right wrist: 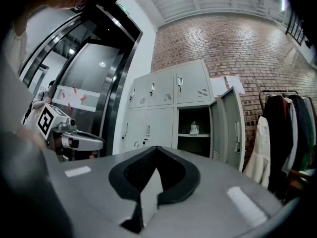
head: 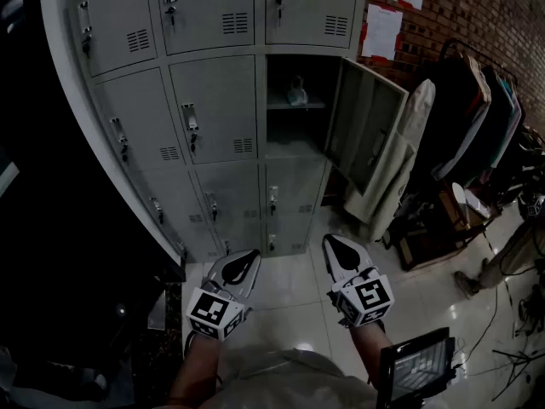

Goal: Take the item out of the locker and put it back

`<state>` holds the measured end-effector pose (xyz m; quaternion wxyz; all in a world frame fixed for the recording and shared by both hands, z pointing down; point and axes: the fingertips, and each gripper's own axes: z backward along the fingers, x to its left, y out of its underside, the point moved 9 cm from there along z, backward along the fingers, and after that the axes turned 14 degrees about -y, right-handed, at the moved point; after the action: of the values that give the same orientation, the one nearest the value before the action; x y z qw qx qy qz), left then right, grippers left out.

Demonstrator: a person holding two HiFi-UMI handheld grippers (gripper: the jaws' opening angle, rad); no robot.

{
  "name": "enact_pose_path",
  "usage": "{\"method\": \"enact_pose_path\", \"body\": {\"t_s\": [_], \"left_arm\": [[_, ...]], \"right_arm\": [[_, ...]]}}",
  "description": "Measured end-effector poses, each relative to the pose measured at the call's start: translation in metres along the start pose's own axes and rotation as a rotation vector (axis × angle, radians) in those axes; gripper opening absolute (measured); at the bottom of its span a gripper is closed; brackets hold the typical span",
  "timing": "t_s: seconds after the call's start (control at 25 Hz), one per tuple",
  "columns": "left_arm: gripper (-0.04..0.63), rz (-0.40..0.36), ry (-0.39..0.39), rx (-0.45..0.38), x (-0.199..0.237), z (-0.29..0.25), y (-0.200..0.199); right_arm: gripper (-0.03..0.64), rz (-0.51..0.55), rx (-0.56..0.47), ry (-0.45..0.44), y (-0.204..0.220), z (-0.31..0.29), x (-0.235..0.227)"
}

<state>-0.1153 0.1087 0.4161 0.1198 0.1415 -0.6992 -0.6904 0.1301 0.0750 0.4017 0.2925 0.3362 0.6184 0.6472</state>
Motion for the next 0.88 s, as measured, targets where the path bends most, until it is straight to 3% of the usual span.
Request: {"method": "enact_pose_path", "body": {"t_s": [0.4,0.64,0.88], "left_arm": [[0.005,-0.019,-0.021,0.025,0.044,-0.049,0.019],[0.005,-0.01,-0.074,0.016,0.079,-0.138,0.024],[0.005,-0.03,-0.103,-0.031,0.106,-0.251,-0.004]], "right_arm": [[0.002,-0.031,0.001,0.018,0.024,-0.056,-0.048],[0.002,-0.037,-0.013,-0.016,0.037,-0.119,-0.135],[0.002,-0.012,-0.028,-0.088,0.022,-0.189,-0.231]]}}
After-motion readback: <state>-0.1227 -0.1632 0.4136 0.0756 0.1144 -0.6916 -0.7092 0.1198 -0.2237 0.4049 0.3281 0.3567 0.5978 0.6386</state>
